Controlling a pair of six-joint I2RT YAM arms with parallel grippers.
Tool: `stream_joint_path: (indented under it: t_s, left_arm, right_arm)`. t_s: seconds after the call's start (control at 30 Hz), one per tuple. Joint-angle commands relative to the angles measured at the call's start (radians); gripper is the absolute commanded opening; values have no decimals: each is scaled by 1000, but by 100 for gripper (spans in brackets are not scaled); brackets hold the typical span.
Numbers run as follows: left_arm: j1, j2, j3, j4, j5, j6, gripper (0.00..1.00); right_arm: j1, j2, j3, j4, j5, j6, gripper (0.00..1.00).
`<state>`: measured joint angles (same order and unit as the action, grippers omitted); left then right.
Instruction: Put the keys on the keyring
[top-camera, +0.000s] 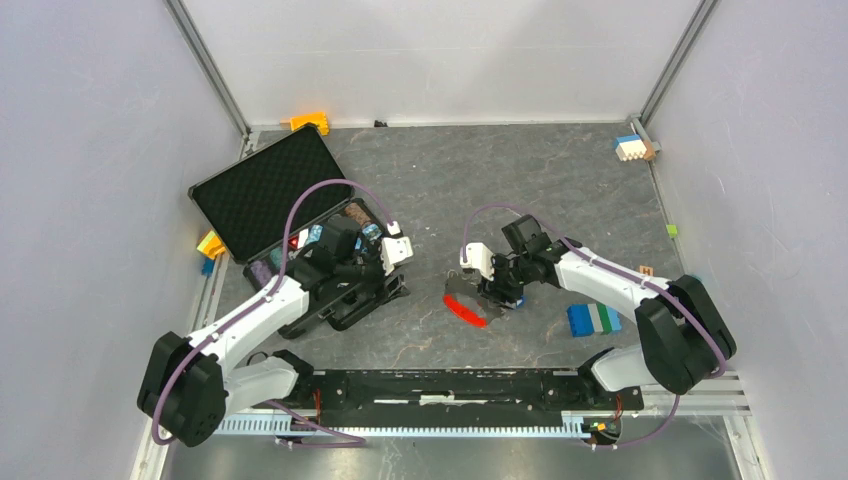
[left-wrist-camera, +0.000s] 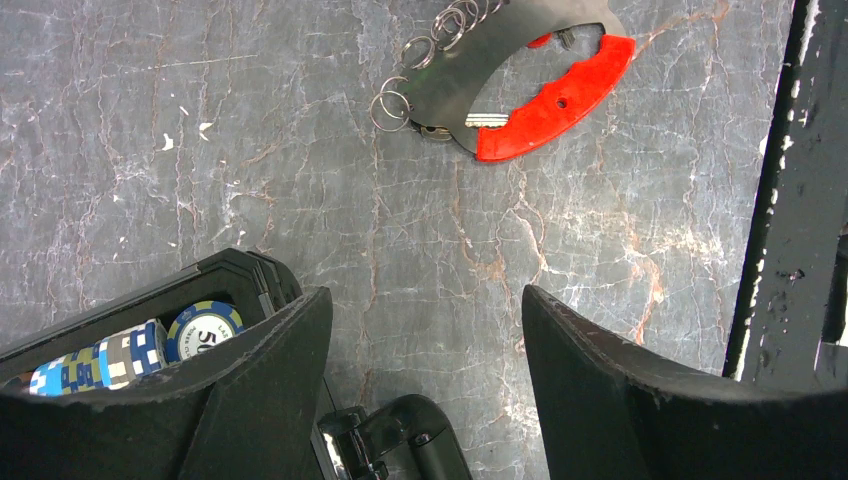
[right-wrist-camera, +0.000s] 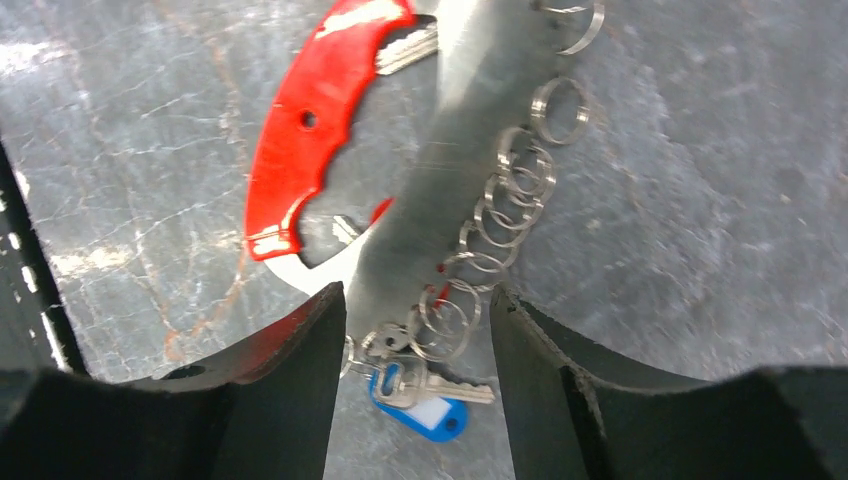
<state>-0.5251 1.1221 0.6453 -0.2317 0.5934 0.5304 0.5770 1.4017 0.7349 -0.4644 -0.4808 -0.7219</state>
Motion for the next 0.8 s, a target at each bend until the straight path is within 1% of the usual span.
stream_joint_path:
  t_s: [0.0, 0.13, 0.23, 0.43, 0.6, 0.7, 0.77]
  left_arm:
    - [2, -15, -10, -8, -1, 66, 77]
    - [1, 17, 9, -6, 19, 84, 77]
    - [2, 43, 23, 10, 13, 71, 77]
    - [20, 73, 44, 23, -64, 15, 77]
    - [50, 19, 17, 20, -90, 3, 77]
    - [67, -7, -3, 11, -100, 9, 77]
    - [79, -18, -11, 11, -104, 16, 77]
  right_arm:
    - [-31, -1, 52, 17, -19, 22, 60]
    - [-26, -23, 49, -23, -123, -34, 59]
    - [8, -22, 51, -42, -182, -68, 58]
    - [113, 17, 34, 47, -129, -2, 58]
    - [145, 71, 58, 66, -95, 24, 58]
    - [148, 67, 49, 66, -79, 24, 58]
    - [148, 50, 31, 73, -69, 28, 60]
